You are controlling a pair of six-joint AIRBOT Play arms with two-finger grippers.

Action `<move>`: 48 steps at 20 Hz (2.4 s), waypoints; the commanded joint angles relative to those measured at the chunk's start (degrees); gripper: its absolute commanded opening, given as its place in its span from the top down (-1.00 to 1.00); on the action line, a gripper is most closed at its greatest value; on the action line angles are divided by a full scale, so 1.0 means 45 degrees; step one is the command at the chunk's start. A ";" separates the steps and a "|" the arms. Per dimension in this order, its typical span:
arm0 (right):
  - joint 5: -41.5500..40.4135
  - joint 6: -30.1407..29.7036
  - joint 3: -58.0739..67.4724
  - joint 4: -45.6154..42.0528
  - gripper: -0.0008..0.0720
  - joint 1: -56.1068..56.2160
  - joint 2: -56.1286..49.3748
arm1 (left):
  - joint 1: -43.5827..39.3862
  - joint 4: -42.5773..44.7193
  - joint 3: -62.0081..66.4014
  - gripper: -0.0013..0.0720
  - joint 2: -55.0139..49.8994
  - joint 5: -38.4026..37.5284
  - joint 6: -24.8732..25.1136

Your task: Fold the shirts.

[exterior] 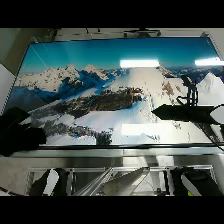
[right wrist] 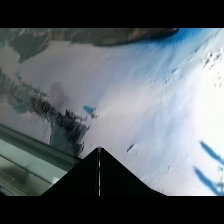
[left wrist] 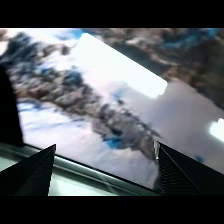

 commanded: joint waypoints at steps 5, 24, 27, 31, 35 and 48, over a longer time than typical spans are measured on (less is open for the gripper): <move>-0.0039 0.0000 0.0000 0.0044 0.92 -0.0010 -0.0053 | 0.4590 0.3759 0.0194 -1.00 -0.3016 0.0763 -0.0466; -0.0510 0.0005 0.0000 0.0058 0.92 -0.0010 -0.0087 | 0.6295 -0.2297 0.0248 0.92 -0.7902 0.5479 0.3735; -0.0141 0.0005 0.0000 0.0151 0.92 -0.0010 -0.0112 | 0.5498 -0.4095 0.0267 0.92 -0.6887 0.4371 0.4041; -0.0131 -0.0005 0.0000 0.0131 0.92 -0.0010 -0.0117 | 0.2385 -0.9632 0.0262 0.92 -0.4692 0.1758 0.4983; -0.0146 -0.0015 0.0000 -0.0277 0.92 -0.0010 -0.0126 | -0.3084 -1.0817 0.0257 0.92 -0.2662 0.1734 0.4988; -0.0136 0.0039 0.0058 -0.1749 -0.48 -0.0136 -0.0117 | -1.2444 -0.8898 0.0913 -0.98 -0.6271 0.5197 0.4265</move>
